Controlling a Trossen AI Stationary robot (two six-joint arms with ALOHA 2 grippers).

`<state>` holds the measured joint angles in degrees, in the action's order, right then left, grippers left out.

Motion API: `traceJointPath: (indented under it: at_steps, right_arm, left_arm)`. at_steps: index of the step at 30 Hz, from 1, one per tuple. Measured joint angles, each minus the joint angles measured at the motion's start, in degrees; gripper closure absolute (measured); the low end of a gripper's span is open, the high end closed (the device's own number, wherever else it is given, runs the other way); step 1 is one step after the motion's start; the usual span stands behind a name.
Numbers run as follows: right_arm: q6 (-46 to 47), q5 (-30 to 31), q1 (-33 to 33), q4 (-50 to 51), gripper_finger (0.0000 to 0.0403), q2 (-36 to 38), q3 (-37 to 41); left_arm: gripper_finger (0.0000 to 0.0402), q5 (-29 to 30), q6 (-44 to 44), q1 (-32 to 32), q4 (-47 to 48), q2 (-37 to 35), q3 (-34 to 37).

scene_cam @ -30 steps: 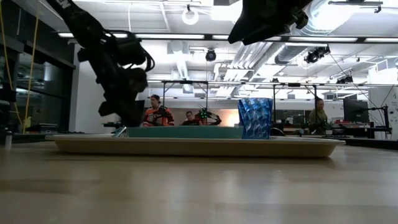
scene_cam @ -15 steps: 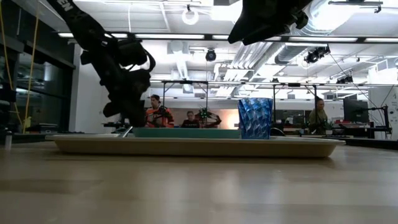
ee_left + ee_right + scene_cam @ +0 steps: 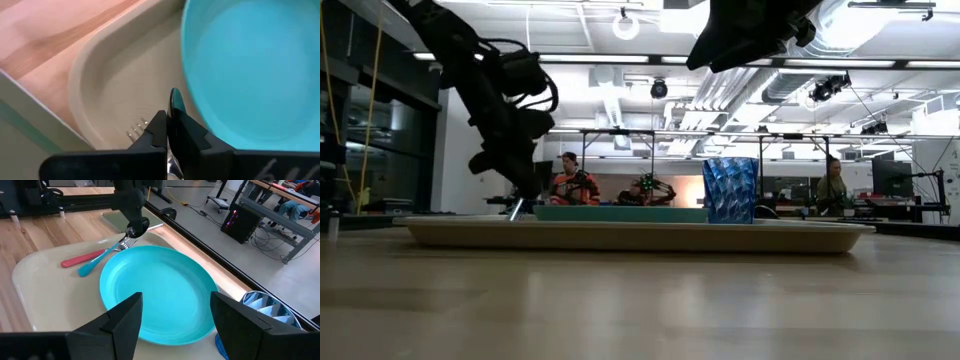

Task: Pick and place plate/cup/fork/spoon on tray
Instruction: Put the light blue spoon on the light brown serving tray at the left of the light blue plate

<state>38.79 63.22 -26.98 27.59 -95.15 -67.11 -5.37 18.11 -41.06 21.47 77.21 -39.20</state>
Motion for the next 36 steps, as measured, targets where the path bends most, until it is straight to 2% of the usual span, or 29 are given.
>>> traceJointPath:
  at_steps: [12, 18, 29, 36]
  right_arm:
    - [0.24, 0.00, 0.00, -0.02, 0.0176, 0.00, 0.00]
    - [0.31, 0.00, 0.00, -0.02, 0.0176, 0.00, 0.00]
    - [0.27, 0.00, 0.00, -0.02, 0.0176, 0.00, 0.00]
    - [0.26, -0.61, 0.00, -0.02, 0.0176, -0.01, 0.00]
  left_arm:
    - [0.0401, 0.29, 1.31, -0.17, -7.60, 7.67, 0.00]
    - [0.0401, -2.14, 2.18, 0.28, -11.66, 10.42, 0.00]
    - [0.0401, -2.94, 2.71, 5.63, -13.16, 11.09, 0.00]
    - [0.0401, -2.51, 2.75, 3.83, -13.98, 11.04, 0.00]
